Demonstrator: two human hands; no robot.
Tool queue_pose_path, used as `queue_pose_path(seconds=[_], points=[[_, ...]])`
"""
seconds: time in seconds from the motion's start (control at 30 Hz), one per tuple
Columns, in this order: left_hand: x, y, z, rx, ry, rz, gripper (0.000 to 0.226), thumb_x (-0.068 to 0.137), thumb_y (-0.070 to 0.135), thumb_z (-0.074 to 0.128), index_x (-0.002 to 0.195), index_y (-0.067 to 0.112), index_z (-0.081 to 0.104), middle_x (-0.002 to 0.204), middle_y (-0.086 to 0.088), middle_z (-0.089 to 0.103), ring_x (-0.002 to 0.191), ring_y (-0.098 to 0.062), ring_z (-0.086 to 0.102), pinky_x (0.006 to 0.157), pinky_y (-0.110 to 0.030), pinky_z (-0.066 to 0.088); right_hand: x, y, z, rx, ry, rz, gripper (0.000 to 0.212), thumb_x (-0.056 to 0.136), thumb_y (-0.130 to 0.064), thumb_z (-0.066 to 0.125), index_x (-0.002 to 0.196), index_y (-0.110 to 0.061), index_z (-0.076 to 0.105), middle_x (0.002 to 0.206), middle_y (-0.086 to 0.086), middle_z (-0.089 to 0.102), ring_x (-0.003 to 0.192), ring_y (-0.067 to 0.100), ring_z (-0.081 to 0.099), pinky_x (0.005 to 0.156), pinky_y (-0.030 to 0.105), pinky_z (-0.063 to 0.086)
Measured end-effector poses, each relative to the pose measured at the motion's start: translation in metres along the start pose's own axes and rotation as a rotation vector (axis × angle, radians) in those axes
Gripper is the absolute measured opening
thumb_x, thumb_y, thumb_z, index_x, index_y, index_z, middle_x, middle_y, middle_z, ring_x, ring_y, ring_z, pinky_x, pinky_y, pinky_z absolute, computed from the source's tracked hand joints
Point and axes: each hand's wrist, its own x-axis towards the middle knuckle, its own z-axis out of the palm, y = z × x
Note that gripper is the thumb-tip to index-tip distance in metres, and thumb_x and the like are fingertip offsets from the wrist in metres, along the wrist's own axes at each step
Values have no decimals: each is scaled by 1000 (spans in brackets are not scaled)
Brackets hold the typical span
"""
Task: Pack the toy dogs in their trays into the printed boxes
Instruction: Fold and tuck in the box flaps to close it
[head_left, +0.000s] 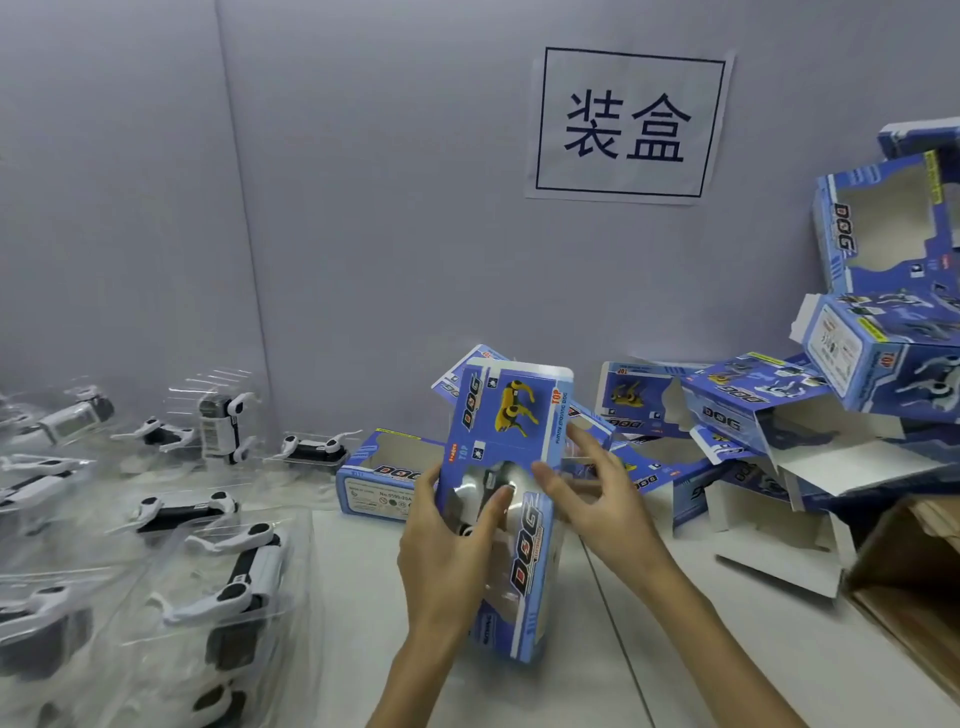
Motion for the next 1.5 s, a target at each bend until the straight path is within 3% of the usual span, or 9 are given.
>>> queue_pose_path(seconds=[0.17,0.27,0.5,0.67,0.83,0.97,1.07,1.37,1.5], points=[[11,5,-11,-7,-112,-11,33,82,62,74,110,48,63,107,9,72,84,-6,73,74,-33,63,-9,15,-12,265,85,58,56,80,-52,86,130,-42,64,114,0,73,97,18,77,71,30,63],[22,16,-10,-93,-342,-87,36,77,60,77,104,54,54,120,3,67,96,-16,73,84,-47,63,-9,18,-19,307,126,76,55,73,-56,82,123,-40,67,112,8,72,95,23,77,71,33,62],[38,20,-1,-205,-642,-19,70,90,40,73,143,65,33,144,28,51,125,3,61,94,-22,57,-6,20,-29,314,113,108,67,64,-55,86,119,-24,66,95,2,71,96,35,76,83,52,65],[47,15,-13,-315,-740,-98,76,88,34,80,136,75,39,147,18,58,129,-18,64,102,-49,57,-3,10,-35,229,-30,49,65,69,-56,84,120,-20,65,112,17,71,100,39,74,85,52,64],[38,18,-7,-347,-600,-3,67,84,28,80,134,59,49,136,3,66,121,-27,68,92,-49,62,-9,8,-18,244,14,-73,57,87,-50,74,137,-48,49,121,23,64,109,37,70,95,46,60],[27,13,1,-316,-509,50,68,81,34,82,138,42,46,135,-4,66,120,-27,69,97,-47,59,-13,4,-6,173,64,-170,43,92,-58,65,132,-57,51,112,-9,72,107,9,69,93,27,55],[22,13,4,-290,-514,86,61,78,49,82,130,50,50,133,-2,66,114,-22,72,90,-37,62,-16,6,-6,119,37,-148,60,95,-61,62,148,-37,51,140,-18,63,135,2,55,113,28,46],[17,16,7,-265,-476,142,33,75,60,74,103,70,59,133,-12,58,116,-20,69,82,-25,60,-23,3,-7,110,46,-169,28,95,-50,62,112,-28,68,87,-11,65,81,2,64,76,12,49],[17,13,4,-305,-455,62,47,74,65,70,119,64,56,133,8,66,123,-19,66,89,-37,62,-27,5,-6,132,71,-152,38,95,-53,63,132,-41,58,124,-22,70,121,0,63,96,11,48]])
